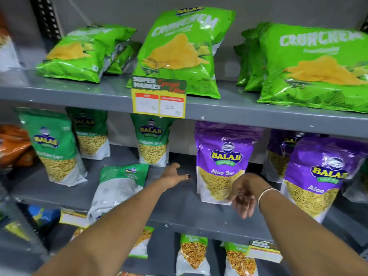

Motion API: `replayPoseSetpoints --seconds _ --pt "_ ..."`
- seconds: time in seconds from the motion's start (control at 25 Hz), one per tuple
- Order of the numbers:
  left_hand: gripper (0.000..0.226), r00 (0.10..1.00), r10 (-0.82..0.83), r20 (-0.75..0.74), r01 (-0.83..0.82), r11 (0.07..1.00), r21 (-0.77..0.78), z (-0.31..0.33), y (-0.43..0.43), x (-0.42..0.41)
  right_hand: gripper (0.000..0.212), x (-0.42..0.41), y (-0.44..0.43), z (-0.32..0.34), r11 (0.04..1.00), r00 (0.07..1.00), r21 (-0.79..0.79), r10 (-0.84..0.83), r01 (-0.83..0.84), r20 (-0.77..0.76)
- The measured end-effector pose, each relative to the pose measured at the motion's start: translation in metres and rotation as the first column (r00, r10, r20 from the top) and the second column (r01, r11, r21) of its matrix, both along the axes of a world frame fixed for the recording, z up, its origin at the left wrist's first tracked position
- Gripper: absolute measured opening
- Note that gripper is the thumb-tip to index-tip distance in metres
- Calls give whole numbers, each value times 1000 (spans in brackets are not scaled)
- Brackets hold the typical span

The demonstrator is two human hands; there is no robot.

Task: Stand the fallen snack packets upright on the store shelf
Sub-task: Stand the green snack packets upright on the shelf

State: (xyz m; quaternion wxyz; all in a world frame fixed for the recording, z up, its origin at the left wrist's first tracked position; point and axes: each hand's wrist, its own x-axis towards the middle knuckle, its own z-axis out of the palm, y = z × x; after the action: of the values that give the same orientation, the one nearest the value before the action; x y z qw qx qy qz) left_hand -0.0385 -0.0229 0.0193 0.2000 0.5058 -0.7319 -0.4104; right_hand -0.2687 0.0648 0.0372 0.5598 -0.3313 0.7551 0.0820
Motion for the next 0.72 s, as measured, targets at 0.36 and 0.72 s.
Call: replayPoseSetpoints --seconds 0.36,0.72 --pt "60 905 321 278 -347 936 50 -7 -86 202 39 180 -99 -21 877 987 -454 -118 155 109" --pt "10 965 237 -114 -55 605 794 -31 -126 237 31 271 -124 -47 787 844 -338 -400 516 356"
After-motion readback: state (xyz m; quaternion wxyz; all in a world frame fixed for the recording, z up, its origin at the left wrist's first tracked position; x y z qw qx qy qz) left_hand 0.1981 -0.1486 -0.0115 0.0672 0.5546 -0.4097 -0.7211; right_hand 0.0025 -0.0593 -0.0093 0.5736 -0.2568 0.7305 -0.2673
